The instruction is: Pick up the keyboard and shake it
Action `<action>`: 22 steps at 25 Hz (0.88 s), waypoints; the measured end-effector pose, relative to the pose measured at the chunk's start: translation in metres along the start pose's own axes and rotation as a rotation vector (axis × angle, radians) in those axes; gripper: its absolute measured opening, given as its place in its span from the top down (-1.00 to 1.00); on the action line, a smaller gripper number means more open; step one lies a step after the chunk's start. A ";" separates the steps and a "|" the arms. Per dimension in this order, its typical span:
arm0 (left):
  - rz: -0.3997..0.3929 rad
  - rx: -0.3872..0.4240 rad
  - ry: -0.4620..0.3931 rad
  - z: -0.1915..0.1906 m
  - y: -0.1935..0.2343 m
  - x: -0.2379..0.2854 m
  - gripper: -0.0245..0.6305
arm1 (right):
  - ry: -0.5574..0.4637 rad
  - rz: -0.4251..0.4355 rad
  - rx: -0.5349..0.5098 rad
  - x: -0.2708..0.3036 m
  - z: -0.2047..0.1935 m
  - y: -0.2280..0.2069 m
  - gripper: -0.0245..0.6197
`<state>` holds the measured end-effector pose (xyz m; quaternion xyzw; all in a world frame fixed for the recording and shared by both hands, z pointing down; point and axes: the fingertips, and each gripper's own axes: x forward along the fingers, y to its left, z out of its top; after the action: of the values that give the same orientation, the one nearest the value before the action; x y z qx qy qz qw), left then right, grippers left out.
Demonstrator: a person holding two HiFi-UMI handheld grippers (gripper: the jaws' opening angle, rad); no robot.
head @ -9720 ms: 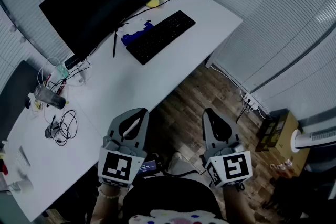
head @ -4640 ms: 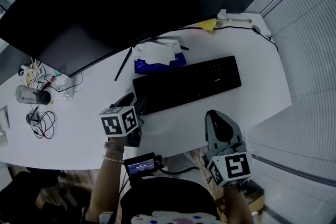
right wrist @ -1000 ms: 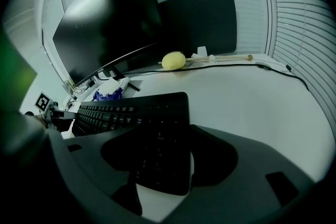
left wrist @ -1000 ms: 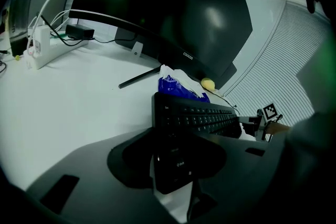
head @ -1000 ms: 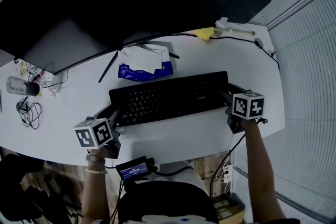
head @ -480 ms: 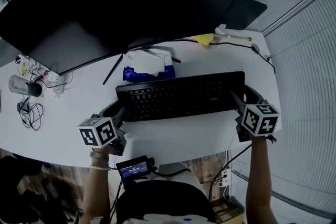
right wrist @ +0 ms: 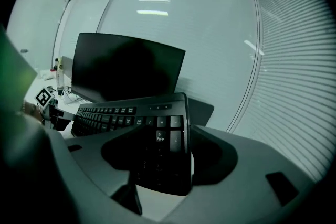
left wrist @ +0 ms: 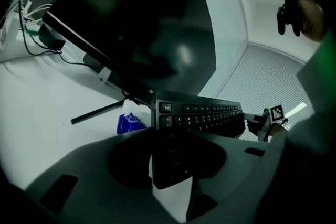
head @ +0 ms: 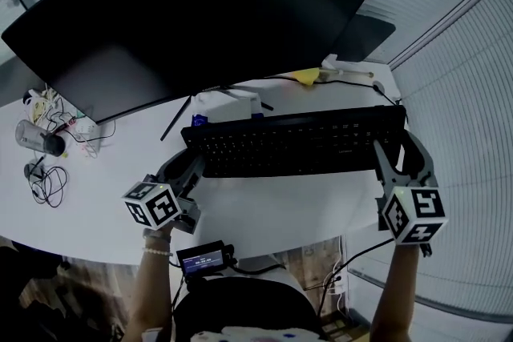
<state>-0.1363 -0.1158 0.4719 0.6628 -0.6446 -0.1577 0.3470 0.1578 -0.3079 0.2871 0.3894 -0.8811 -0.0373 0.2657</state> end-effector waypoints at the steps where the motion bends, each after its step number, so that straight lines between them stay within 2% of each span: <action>1: -0.022 0.001 -0.026 0.004 -0.001 0.000 0.47 | -0.025 -0.018 -0.023 -0.008 0.010 0.002 0.06; 10: -0.174 0.031 -0.204 0.037 -0.018 -0.004 0.47 | -0.231 -0.131 -0.170 -0.073 0.066 0.022 0.06; 18: -0.295 0.051 -0.340 0.072 -0.047 -0.012 0.47 | -0.383 -0.236 -0.253 -0.134 0.111 0.035 0.06; 22: -0.333 0.070 -0.400 0.091 -0.057 -0.022 0.47 | -0.434 -0.262 -0.274 -0.156 0.130 0.043 0.07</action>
<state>-0.1567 -0.1221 0.3644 0.7270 -0.5876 -0.3179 0.1587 0.1505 -0.1863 0.1190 0.4433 -0.8463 -0.2724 0.1138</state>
